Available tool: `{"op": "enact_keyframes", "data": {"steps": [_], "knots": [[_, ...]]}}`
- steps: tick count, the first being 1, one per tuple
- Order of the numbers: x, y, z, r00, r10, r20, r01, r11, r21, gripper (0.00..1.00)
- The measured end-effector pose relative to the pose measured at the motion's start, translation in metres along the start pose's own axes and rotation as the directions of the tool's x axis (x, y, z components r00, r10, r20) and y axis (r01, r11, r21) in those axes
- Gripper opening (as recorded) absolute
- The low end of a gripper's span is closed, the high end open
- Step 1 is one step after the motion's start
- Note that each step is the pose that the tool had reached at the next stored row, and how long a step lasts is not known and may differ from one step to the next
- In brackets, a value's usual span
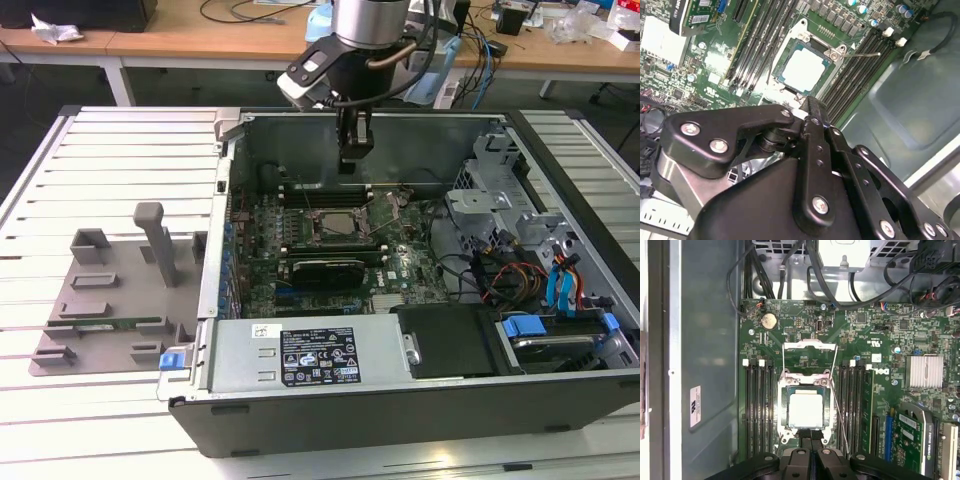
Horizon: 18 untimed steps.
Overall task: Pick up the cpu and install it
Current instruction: 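Place the cpu into insertion slot, then close the cpu cover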
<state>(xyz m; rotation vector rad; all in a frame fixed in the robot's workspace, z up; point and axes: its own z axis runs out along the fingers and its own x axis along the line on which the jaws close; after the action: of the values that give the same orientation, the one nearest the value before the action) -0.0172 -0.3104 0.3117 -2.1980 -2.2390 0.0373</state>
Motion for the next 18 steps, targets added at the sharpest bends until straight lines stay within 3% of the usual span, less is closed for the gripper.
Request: {"op": "enact_keyframes", "data": {"steps": [4,18], "knots": [[-0.0001,-0.0002,-0.0109,1.0,0.0,-0.0004,0.0,1.0,-0.0002,0.11],[-0.0002,0.0,-0.011,1.0,0.0,-0.0006,0.0,1.0,-0.0001,0.11]]}}
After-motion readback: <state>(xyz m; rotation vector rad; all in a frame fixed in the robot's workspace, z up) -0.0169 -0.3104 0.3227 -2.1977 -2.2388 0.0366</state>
